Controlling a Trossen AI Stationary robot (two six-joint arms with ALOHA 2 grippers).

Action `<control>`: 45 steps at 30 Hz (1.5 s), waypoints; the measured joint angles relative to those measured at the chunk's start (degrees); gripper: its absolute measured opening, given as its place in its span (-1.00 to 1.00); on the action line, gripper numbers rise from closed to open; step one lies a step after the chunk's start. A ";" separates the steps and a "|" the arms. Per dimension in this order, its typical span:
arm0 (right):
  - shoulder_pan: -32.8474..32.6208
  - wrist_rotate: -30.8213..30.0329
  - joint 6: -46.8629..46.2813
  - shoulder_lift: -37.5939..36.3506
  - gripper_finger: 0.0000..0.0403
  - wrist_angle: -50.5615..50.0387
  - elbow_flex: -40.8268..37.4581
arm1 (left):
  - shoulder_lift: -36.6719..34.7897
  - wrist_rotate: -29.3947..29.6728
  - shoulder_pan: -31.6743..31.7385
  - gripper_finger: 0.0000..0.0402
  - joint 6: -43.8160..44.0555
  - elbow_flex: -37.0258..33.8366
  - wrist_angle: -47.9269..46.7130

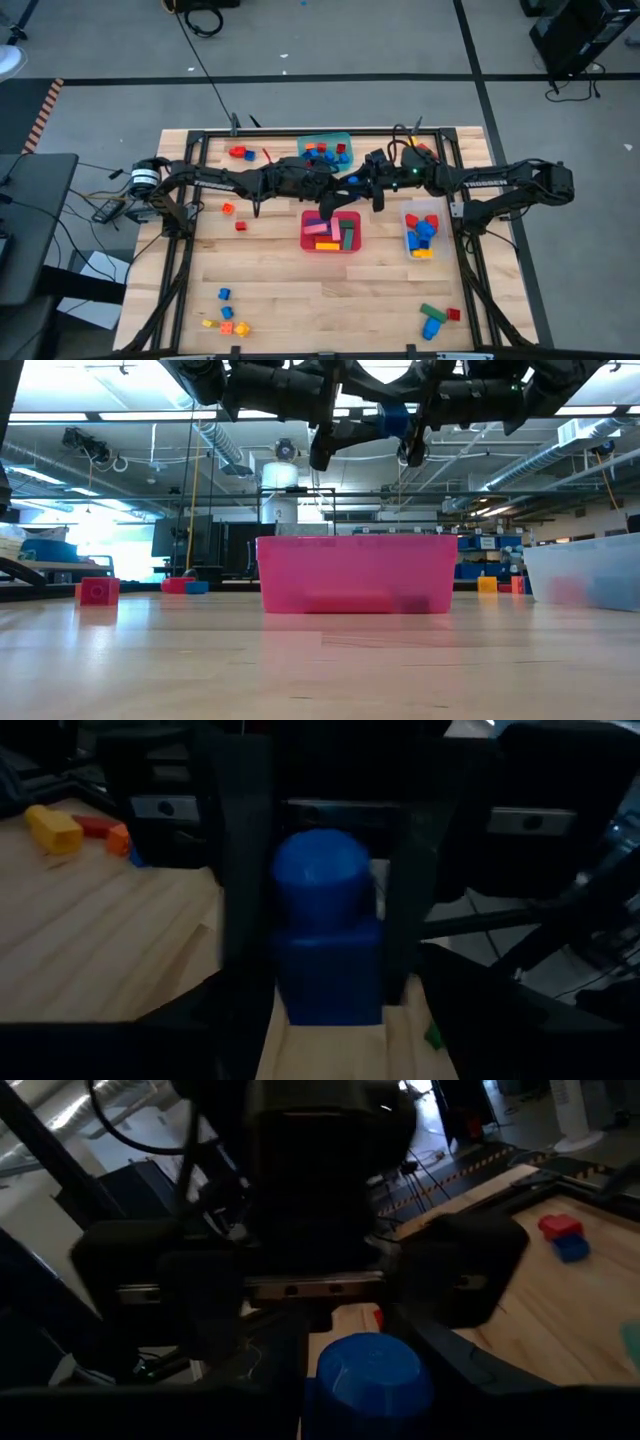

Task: Sort blocks by size
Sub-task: Put the blue 1 stud game piece into the transparent bin

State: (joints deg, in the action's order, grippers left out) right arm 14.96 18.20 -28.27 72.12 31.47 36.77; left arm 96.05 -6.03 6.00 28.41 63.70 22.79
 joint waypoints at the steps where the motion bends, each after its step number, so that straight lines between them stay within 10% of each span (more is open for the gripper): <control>1: 0.32 0.12 0.00 0.00 -0.26 -0.35 0.00 | 0.00 0.17 0.03 0.27 -0.64 -0.01 -0.12; 15: 6.12 4.15 -1.11 -6.85 -0.26 -6.81 0.29 | -1.17 -5.85 2.34 0.27 -1.03 -0.07 -1.35; 26: 4.15 -14.78 5.88 -12.18 -0.26 -61.90 17.70 | -11.59 -4.08 4.27 0.20 -9.98 -0.02 -18.34; 36: -7.48 -27.13 -22.81 -11.80 -0.26 -94.50 19.17 | -22.04 0.57 3.63 0.20 -13.60 -3.15 -34.79; 45: -22.65 -28.71 -53.97 -11.76 -0.25 -96.56 6.21 | -33.40 0.63 2.86 0.20 -6.80 -19.50 -27.84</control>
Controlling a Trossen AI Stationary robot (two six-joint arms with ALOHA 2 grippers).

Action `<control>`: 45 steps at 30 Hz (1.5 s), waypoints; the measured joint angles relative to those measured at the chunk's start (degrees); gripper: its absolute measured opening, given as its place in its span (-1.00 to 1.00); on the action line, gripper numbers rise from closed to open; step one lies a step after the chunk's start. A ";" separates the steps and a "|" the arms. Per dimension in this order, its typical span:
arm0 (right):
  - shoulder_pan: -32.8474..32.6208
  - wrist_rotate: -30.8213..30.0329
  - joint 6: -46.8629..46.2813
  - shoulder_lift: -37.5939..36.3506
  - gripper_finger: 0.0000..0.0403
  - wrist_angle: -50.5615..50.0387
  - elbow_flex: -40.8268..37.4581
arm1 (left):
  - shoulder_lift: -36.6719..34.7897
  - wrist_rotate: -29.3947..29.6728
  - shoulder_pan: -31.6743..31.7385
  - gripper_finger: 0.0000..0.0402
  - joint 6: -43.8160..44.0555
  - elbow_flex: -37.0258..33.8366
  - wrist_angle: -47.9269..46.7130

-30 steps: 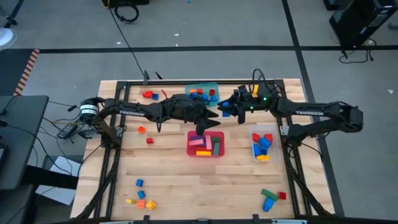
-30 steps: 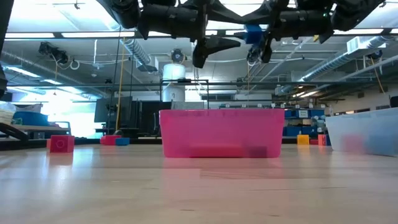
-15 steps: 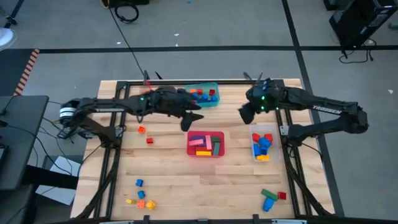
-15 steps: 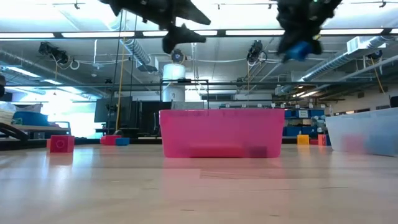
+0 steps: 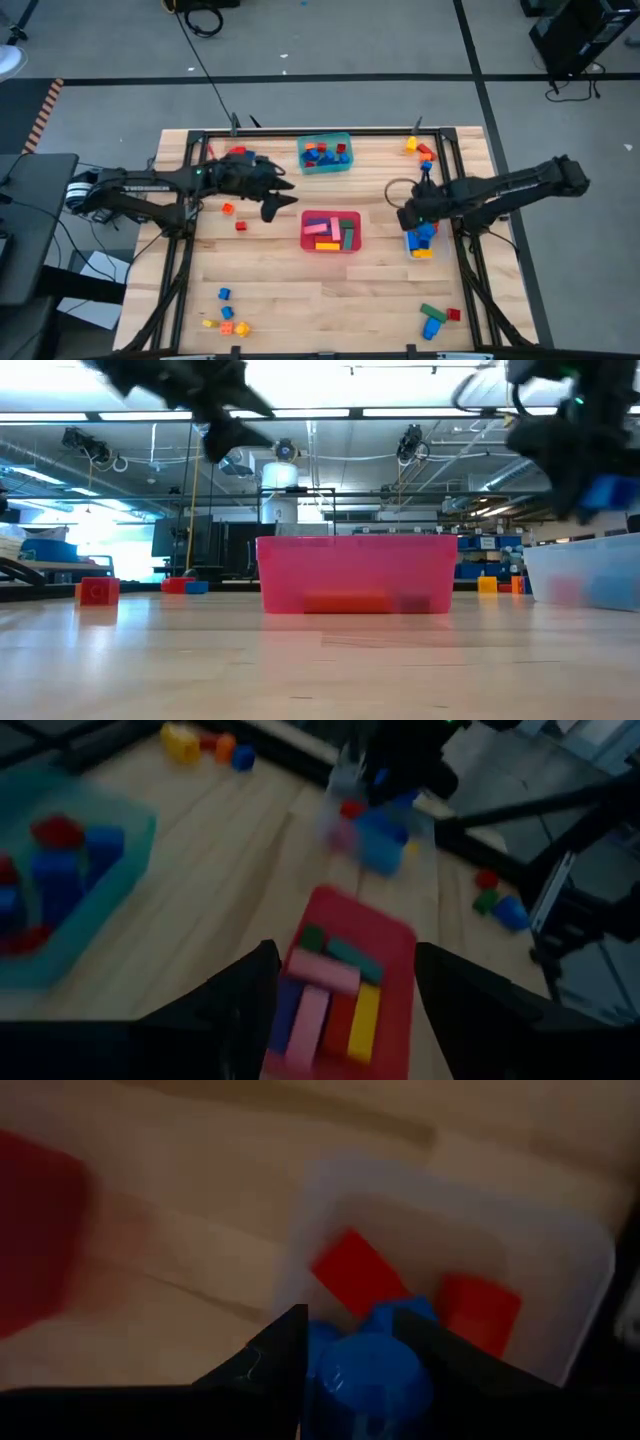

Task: Sort blocks by size
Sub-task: Put the blue 1 stud game piece into the transparent bin, then put the green block into the red bin

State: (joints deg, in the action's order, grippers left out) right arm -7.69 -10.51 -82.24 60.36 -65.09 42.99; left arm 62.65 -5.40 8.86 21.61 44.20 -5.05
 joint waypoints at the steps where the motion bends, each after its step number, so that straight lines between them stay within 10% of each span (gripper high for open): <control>1: -1.27 0.18 -2.76 0.00 -0.25 0.30 -1.38 | -0.84 0.02 -0.24 0.20 0.98 -1.47 0.88; 18: -6.22 0.72 -12.75 0.33 0.00 2.81 -4.71 | -3.51 -0.01 -6.01 0.20 2.97 -6.67 3.27; 30: -9.93 -0.52 -17.47 0.96 -0.06 -6.82 13.33 | -3.51 -0.49 -6.32 0.20 2.75 -6.63 2.76; 45: -30.48 9.94 -31.99 24.41 -0.28 -4.92 25.54 | -3.47 0.20 -8.13 0.20 2.42 -6.62 -4.08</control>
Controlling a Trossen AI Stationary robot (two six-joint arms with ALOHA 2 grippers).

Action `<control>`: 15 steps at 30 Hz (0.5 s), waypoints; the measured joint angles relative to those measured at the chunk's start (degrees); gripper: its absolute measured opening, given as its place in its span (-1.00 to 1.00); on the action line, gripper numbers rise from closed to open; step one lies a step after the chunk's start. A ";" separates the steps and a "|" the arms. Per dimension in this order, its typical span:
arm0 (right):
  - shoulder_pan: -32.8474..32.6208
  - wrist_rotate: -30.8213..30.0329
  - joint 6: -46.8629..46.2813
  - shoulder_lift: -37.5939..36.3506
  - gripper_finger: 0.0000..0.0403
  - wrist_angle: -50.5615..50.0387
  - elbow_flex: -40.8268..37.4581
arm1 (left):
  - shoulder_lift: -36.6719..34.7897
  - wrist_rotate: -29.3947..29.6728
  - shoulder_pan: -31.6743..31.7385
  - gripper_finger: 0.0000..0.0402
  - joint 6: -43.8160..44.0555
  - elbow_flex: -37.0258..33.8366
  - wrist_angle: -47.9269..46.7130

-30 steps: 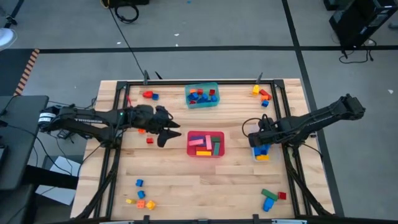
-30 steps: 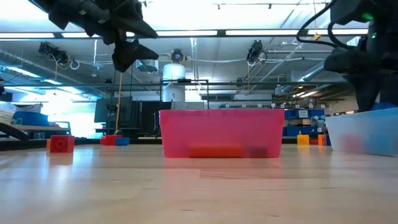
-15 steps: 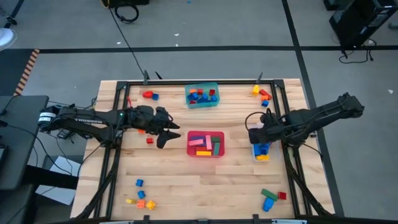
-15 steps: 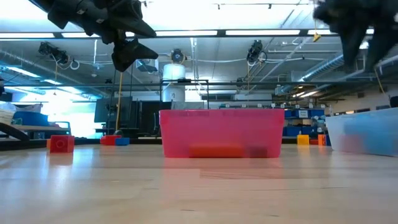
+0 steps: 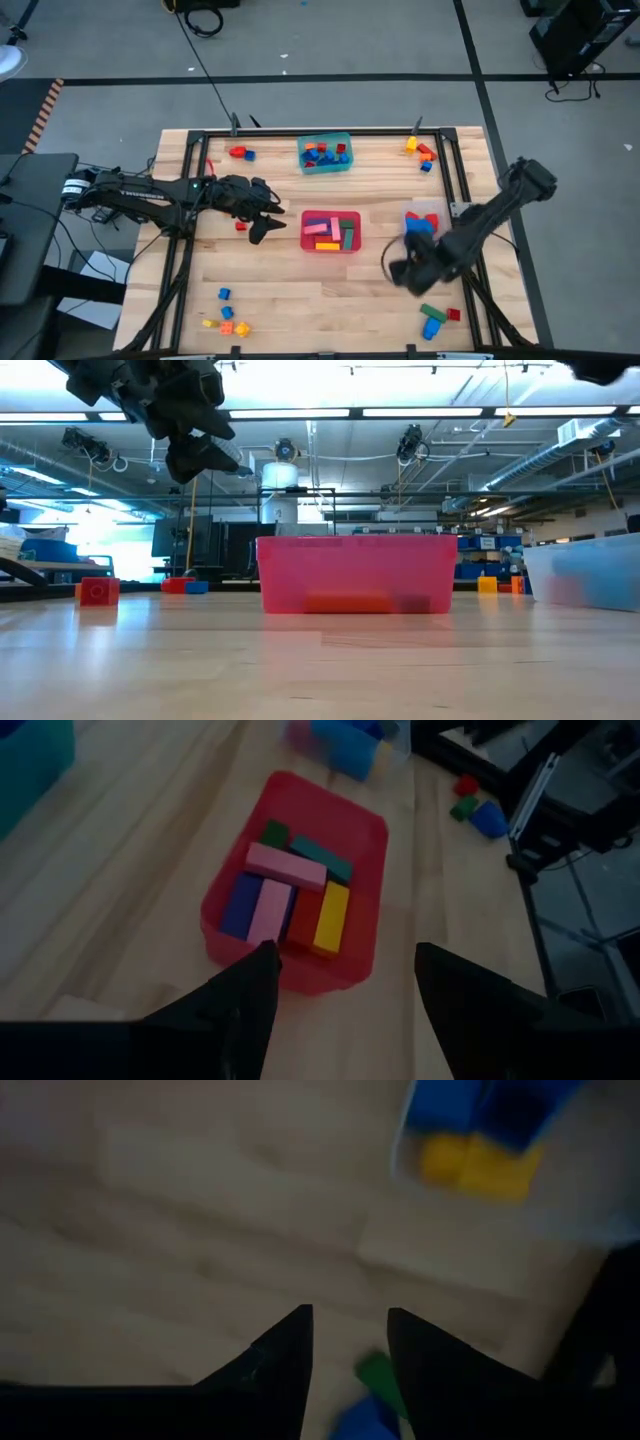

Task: Sort blocks by size
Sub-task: Put the green block into the red bin

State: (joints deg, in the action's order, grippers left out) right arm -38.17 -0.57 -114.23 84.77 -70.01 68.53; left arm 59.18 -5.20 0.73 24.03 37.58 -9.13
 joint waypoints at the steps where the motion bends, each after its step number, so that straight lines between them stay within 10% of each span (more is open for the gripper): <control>1: -1.19 0.95 0.10 1.49 -0.28 0.99 0.00 | 0.00 0.03 0.00 0.20 -0.01 0.00 0.03; 15: -8.51 14.03 11.58 18.59 0.01 13.31 0.02 | 0.00 3.53 0.00 0.20 -3.04 0.00 0.26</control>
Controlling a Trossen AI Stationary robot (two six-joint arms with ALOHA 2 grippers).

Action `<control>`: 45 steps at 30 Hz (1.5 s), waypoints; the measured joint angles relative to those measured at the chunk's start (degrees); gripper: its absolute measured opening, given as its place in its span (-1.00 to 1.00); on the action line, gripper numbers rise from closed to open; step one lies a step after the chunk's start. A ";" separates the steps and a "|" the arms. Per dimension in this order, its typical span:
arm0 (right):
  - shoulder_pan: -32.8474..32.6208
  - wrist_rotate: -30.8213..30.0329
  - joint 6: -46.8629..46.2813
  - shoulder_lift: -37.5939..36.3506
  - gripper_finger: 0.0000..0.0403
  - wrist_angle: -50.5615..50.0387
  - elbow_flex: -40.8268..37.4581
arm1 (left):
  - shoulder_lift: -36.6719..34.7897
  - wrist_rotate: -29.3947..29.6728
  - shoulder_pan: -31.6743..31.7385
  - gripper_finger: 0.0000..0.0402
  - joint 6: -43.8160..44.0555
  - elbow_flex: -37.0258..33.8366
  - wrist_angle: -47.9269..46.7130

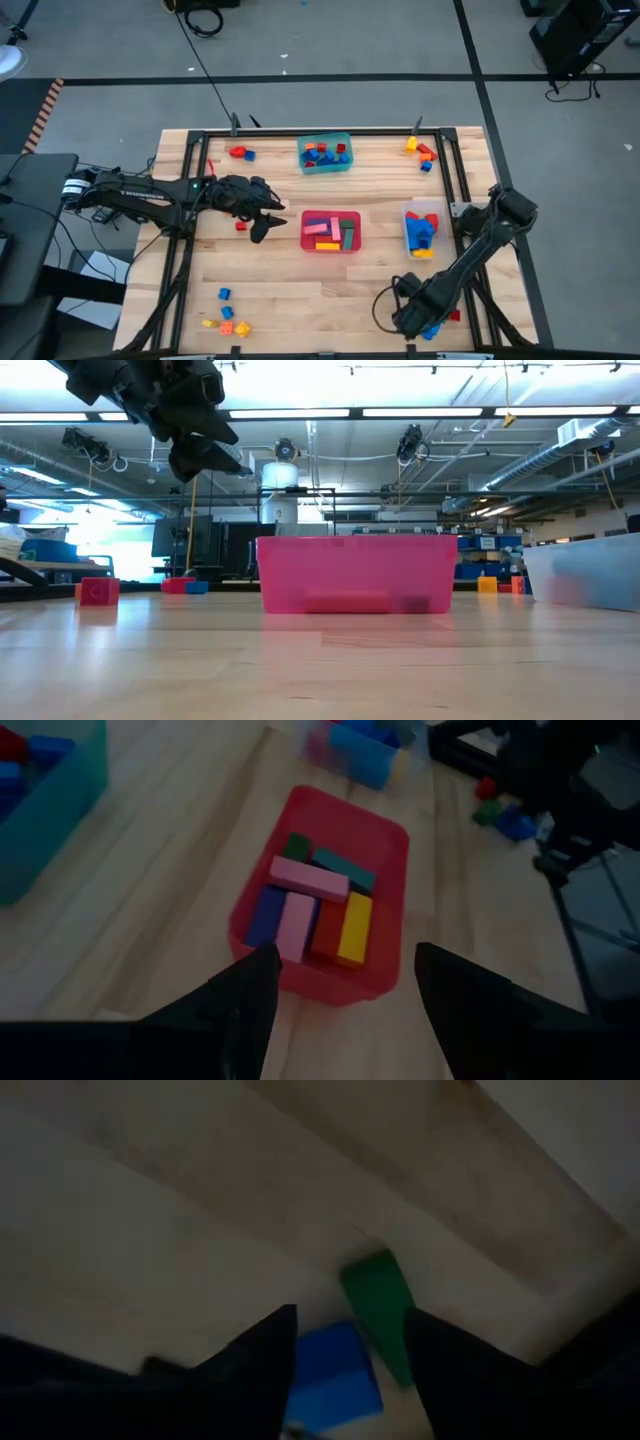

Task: Sort blocks by size
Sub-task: Put the green block into the red bin

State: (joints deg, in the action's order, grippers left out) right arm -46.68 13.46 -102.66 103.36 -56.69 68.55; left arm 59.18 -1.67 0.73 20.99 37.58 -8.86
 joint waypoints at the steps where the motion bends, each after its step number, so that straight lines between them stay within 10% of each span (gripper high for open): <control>1: 0.00 0.19 1.59 0.98 0.05 0.20 0.00 | 0.00 0.75 0.00 0.20 0.00 0.00 0.04; 11: -0.09 4.54 13.18 7.67 0.21 -0.71 0.11 | 0.00 2.03 0.00 0.20 0.20 0.02 0.39; 23: -0.46 4.35 15.35 7.36 -0.41 2.73 -2.58 | 0.02 1.98 0.00 0.20 0.26 0.07 0.33; 30: 0.89 2.79 15.50 7.31 -0.43 1.56 -2.72 | 0.02 1.96 0.00 0.20 0.26 0.07 0.35; 41: 5.34 -6.59 21.82 4.74 -0.42 -14.74 4.51 | 0.02 1.90 0.00 0.20 0.28 0.07 0.37; 45: 8.27 -18.79 21.72 0.97 -0.42 -13.68 7.81 | 0.02 1.90 0.00 0.20 0.35 0.07 0.44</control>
State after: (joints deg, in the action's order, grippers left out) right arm -38.40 -5.32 -80.93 104.33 -70.37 76.36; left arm 59.20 0.23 0.73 21.34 37.65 -8.43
